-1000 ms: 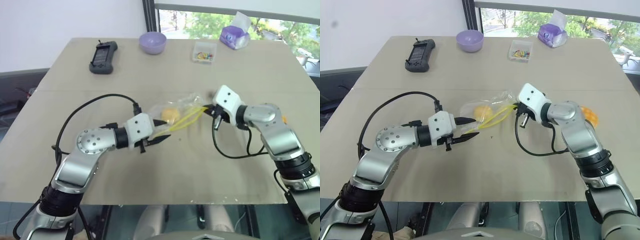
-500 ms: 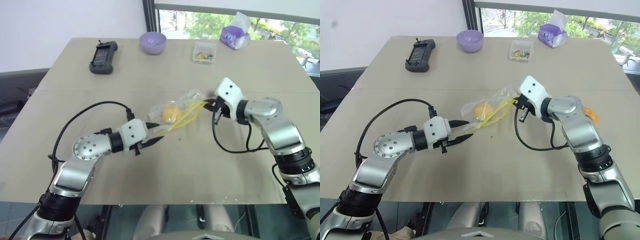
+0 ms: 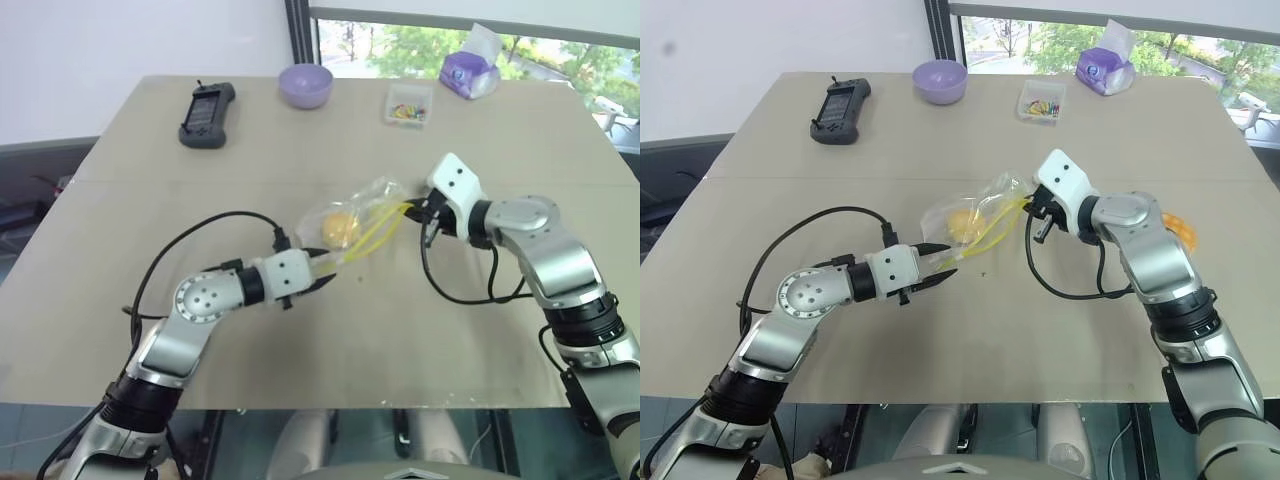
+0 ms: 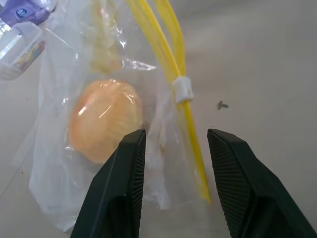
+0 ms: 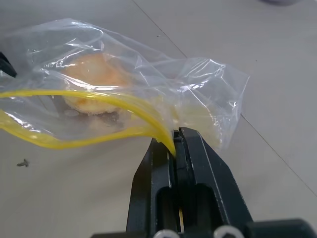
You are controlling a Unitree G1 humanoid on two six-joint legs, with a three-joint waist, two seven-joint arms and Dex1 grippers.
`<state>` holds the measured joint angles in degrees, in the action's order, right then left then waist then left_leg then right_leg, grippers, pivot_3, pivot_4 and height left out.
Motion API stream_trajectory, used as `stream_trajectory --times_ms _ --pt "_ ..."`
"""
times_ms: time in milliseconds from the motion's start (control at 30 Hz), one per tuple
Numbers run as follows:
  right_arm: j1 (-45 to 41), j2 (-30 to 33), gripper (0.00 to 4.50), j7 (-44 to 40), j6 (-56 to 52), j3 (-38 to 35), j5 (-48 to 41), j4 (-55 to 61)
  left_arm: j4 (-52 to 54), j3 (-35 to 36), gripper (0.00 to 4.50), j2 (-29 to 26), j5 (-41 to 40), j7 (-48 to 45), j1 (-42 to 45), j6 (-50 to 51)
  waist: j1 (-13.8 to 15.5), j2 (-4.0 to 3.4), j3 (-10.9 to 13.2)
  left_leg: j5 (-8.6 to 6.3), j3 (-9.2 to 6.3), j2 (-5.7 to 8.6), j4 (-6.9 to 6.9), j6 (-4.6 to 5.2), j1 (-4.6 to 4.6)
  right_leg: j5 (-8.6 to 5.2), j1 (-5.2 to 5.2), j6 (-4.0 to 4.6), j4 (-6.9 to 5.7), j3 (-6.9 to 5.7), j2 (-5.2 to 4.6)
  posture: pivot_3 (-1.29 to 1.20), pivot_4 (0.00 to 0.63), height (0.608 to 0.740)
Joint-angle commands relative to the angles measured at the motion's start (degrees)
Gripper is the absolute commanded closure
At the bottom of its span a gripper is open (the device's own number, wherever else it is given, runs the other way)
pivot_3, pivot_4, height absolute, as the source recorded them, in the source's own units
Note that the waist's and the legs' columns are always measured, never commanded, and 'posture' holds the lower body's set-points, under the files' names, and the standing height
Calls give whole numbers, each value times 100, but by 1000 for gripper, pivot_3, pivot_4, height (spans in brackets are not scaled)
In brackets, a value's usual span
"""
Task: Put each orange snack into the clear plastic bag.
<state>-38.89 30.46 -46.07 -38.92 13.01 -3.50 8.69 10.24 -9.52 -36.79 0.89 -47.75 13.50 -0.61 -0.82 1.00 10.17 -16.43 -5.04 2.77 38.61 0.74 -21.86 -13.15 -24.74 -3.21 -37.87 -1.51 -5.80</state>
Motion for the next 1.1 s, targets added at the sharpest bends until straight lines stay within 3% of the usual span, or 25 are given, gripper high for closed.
stream_trajectory --times_ms 33,67,333,467,500,567,600,633,833,900,1000,1100 --pt "-118 28 4500 52 -37 -145 -84 260 -75 37 4156 30 20 59 120 -243 0 0 0 0 -1 0 0 0 -1 0 0 0 0 -1 0 0 150 740" --pt "-111 32 4500 62 -52 -158 -95 279 -137 47 4452 27 42 66 135 -295 1 0 0 0 -1 0 0 0 0 0 0 0 0 -1 0 0 150 740" --pt "4 92 4500 171 -92 -234 -158 447 -863 212 4452 170 99 350 541 -790 4 0 0 0 -3 1 3 0 -1 0 0 0 -2 -4 0 0 150 740" --pt "320 231 4500 294 65 -376 -144 705 -1189 404 4452 260 -539 -29 1152 -1014 17 0 0 0 -10 3 15 0 -9 0 0 0 -2 -11 -1 0 150 740" --pt "478 274 3911 344 96 -449 -139 837 -1248 415 4500 248 -615 -136 1369 -1035 35 0 0 0 -9 4 15 0 -10 0 0 -1 -4 -10 -3 0 150 740" --pt "719 302 3311 533 146 -587 -88 1041 -1405 426 4500 251 -749 -325 1734 -1080 40 0 0 0 -18 6 25 0 -19 1 0 -1 -3 -21 -4 0 150 740" --pt "850 307 2653 620 133 -685 -106 1165 -1527 403 4500 262 -795 -438 1925 -1124 25 0 0 0 -17 7 31 0 -20 2 0 -3 -4 -20 -4 0 150 740" --pt "1026 343 2534 648 90 -803 -168 1354 -1689 367 4500 288 -810 -542 2129 -1178 14 0 0 0 -12 9 33 1 -19 5 0 -8 -4 -14 -6 0 150 740" --pt "1797 477 2534 788 -306 -1469 -529 2318 -2595 155 4500 460 -715 -982 2828 -1678 -7 0 0 0 -8 10 39 1 -15 7 3 -13 -10 -9 -1 0 150 740" --pt "2049 507 3050 868 -500 -1777 -644 2617 -2877 105 4500 546 -635 -1024 2981 -1839 4 0 0 0 -7 8 45 2 -15 9 3 -12 -13 -8 2 0 150 740" --pt "2397 608 4266 937 -648 -2045 -725 2947 -3164 41 4500 651 -565 -1049 3139 -2036 11 0 0 -2 -8 9 53 4 -16 11 8 -16 -13 -8 2 0 150 740" --pt "2748 745 4391 974 -598 -2225 -717 3162 -3364 -36 4500 781 -427 -992 3275 -2198 13 0 0 -4 -7 9 59 8 -14 13 14 -18 -12 -8 2 0 150 740"
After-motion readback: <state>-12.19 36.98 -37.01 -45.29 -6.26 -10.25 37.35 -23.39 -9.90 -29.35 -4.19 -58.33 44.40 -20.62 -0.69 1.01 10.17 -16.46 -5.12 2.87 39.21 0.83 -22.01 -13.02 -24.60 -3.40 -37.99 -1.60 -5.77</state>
